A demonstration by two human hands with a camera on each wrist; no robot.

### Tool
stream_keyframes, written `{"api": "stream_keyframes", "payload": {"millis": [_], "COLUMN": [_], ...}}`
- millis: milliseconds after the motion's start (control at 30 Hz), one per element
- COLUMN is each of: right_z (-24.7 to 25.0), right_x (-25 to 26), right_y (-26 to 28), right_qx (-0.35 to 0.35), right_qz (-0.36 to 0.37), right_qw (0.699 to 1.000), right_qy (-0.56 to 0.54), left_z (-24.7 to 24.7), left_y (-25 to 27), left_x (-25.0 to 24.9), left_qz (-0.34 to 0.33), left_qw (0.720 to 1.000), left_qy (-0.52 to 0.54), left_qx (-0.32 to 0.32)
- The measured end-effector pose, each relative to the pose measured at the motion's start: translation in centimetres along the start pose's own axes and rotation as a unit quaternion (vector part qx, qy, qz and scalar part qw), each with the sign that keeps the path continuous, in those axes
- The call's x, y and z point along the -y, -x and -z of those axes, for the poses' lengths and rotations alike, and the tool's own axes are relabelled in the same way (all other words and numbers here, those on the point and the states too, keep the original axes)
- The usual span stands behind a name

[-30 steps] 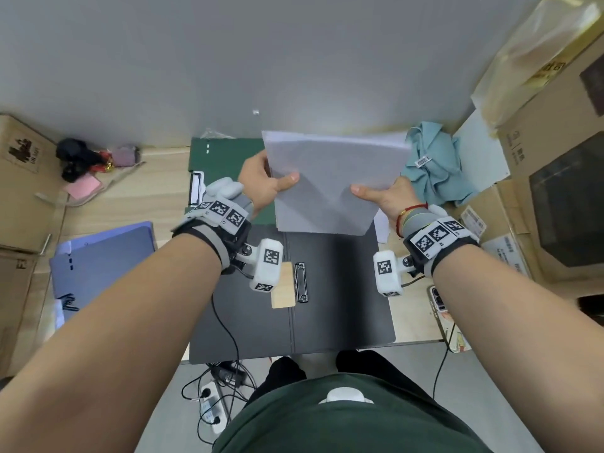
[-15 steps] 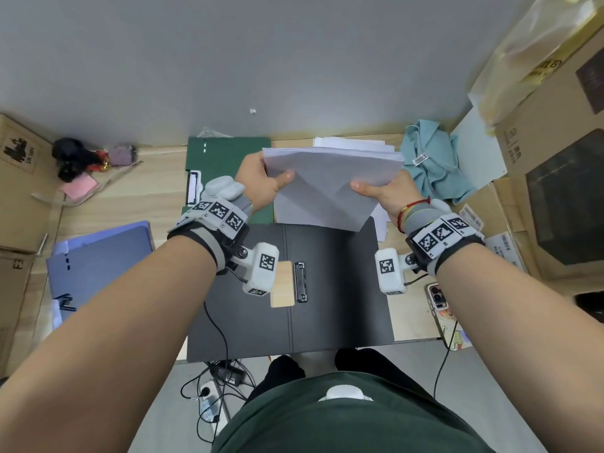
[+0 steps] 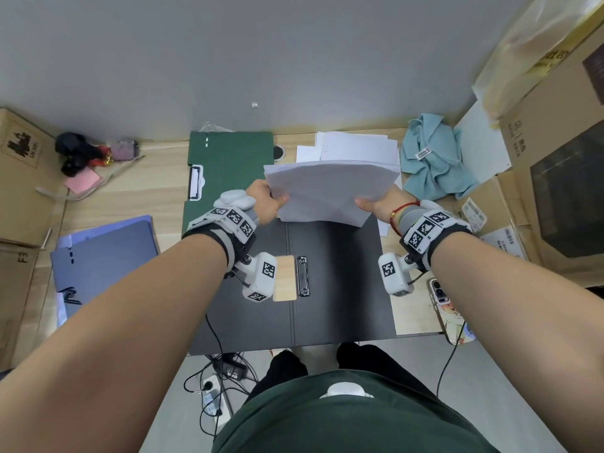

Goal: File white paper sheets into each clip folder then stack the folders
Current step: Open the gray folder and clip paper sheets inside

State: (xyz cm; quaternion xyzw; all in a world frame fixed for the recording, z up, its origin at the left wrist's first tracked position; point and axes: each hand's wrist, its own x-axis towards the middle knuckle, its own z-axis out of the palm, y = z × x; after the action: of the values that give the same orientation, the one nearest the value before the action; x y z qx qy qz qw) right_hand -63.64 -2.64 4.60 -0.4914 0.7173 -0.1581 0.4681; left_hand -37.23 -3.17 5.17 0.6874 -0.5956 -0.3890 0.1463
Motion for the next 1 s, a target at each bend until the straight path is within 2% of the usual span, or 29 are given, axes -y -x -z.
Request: {"api": "stream_keyframes", "payload": {"millis": [67, 167, 300, 433, 500, 600, 700, 867, 933, 1000], "right_z": [0.1, 0.2, -0.6, -2.0, -2.6, -3.3, -3.8, -4.5, -4.7, -4.8], "right_x": [0.3, 1.5, 1.9, 0.1, -1.4, -3.4, -5.5, -10.2, -11.8, -13.0], "right_y": [0.0, 0.1, 0.7, 1.0, 0.9, 0.9, 1.1, 2.1, 2.2, 2.3], "right_qx": [-0.009, -0.005, 0.009, 0.048, 0.078, 0.076, 0.064, 0.048, 0.045, 0.043], "right_qz": [0.004, 0.044, 0.074, 0.036, -0.005, -0.062, -0.121, -0.177, -0.200, -0.220], "right_qw": [1.000, 0.999, 0.997, 0.988, 0.988, 0.995, 0.987, 0.979, 0.975, 0.971], "right_qy": [0.021, -0.005, -0.028, -0.139, -0.130, -0.007, 0.088, 0.089, 0.090, 0.089], "left_z": [-0.1, 0.2, -0.4, -1.2, -2.2, -4.0, -6.3, -10.2, -11.1, -11.8], "left_y": [-0.1, -0.3, -0.2, 0.1, 0.3, 0.9, 1.3, 2.3, 3.0, 3.6], "left_x": [0.0, -1.0, -1.7, -1.2, -0.3, 0.9, 2.4, 6.3, 6.6, 6.3], "left_qz": [0.010, 0.006, 0.031, 0.055, 0.069, 0.090, 0.118, 0.221, 0.232, 0.222], "left_qw": [1.000, 0.999, 0.993, 0.986, 0.984, 0.986, 0.991, 0.970, 0.965, 0.953], "left_qy": [-0.005, -0.015, 0.082, 0.117, 0.127, 0.114, 0.062, 0.047, -0.026, -0.144], "left_qx": [-0.012, -0.047, -0.084, -0.109, -0.104, -0.076, -0.013, 0.087, 0.116, 0.145]}}
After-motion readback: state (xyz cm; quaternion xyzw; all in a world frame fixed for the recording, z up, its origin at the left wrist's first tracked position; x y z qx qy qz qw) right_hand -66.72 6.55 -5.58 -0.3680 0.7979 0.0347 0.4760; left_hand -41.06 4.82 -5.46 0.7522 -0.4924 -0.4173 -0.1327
